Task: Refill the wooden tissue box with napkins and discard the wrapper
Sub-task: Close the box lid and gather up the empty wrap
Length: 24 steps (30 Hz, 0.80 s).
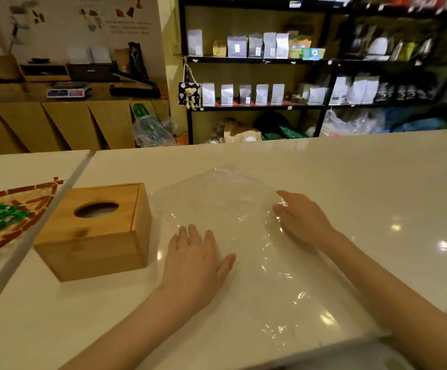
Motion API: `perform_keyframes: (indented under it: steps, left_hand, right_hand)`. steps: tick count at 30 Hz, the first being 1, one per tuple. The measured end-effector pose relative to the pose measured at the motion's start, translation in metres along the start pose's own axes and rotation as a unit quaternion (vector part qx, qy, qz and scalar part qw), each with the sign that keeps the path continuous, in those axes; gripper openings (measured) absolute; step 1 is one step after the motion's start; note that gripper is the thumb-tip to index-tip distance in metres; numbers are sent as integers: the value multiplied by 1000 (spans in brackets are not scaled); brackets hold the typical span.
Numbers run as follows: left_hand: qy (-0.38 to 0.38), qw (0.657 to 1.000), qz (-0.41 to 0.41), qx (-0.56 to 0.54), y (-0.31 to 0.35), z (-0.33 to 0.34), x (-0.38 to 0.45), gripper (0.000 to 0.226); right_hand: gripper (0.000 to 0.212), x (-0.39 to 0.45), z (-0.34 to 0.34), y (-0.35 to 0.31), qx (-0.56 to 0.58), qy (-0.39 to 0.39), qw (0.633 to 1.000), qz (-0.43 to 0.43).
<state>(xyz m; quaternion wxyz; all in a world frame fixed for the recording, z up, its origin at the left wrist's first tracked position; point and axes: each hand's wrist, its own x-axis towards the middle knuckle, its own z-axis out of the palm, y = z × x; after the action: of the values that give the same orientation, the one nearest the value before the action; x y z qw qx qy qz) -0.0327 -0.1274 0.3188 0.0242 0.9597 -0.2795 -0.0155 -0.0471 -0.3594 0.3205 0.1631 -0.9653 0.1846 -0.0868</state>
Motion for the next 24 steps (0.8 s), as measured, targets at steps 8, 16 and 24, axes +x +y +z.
perform_keyframes:
  steps: [8, 16, 24]
  left_hand:
    - [0, 999, -41, 7, -10, 12, 9, 49]
    - [85, 953, 5, -289, -19, 9, 22, 56]
    - [62, 714, -136, -684, -28, -5, 20, 38]
  right_hand:
    - [64, 9, 5, 9, -36, -27, 998, 33]
    - [53, 18, -2, 11, 134, -19, 985, 109]
    - [26, 18, -11, 4, 479, -9, 859, 179]
